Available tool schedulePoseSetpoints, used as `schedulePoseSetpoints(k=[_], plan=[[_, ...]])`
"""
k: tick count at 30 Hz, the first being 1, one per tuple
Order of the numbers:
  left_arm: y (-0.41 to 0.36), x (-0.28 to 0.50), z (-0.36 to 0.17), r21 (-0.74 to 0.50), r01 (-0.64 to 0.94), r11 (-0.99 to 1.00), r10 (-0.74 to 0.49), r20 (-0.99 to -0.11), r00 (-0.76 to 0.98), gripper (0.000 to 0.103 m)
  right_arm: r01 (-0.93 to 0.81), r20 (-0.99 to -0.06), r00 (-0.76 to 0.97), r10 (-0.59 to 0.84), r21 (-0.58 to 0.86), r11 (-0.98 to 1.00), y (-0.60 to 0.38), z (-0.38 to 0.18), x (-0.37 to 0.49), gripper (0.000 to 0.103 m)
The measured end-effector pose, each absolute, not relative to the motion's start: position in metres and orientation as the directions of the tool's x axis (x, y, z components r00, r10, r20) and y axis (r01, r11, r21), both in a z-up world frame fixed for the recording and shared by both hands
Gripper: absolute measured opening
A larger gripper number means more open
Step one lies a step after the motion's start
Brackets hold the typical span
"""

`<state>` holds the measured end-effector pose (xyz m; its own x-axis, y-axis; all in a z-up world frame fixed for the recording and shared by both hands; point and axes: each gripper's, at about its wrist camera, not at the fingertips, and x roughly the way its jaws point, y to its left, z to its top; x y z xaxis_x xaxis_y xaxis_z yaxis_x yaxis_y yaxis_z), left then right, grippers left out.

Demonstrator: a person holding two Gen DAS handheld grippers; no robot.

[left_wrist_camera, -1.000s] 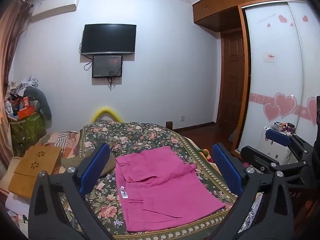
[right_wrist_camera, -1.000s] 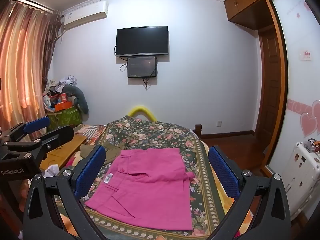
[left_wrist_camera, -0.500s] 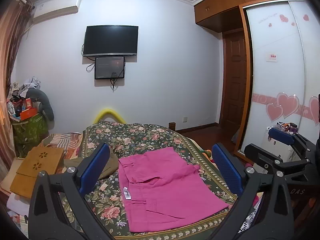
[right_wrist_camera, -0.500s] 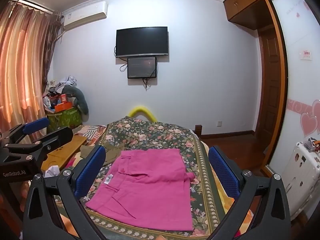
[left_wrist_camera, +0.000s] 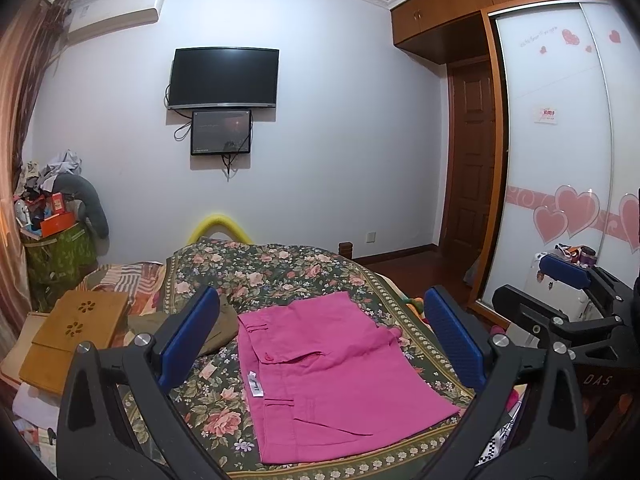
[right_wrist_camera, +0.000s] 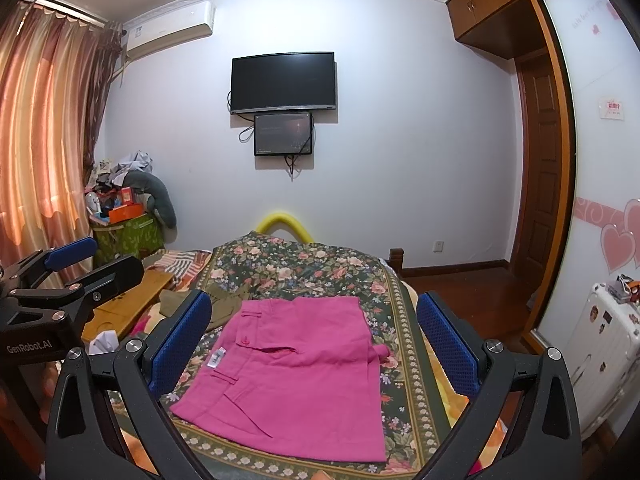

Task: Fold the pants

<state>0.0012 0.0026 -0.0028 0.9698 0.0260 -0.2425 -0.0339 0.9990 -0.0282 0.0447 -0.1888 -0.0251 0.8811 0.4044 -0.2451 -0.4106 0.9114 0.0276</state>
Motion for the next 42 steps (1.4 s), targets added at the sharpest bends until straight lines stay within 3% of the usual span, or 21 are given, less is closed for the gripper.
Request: schedulePoseSetpoints(k=[42], plan=[[0.0077,0.0106,-0.0103,-0.024,-0.045,0.999,0.037,-0.258,0.965,0.103,-0.411,-0.256,0.878,0.406,0.032,0.911,-0.1889,-0.0303,0.0493,0.102]])
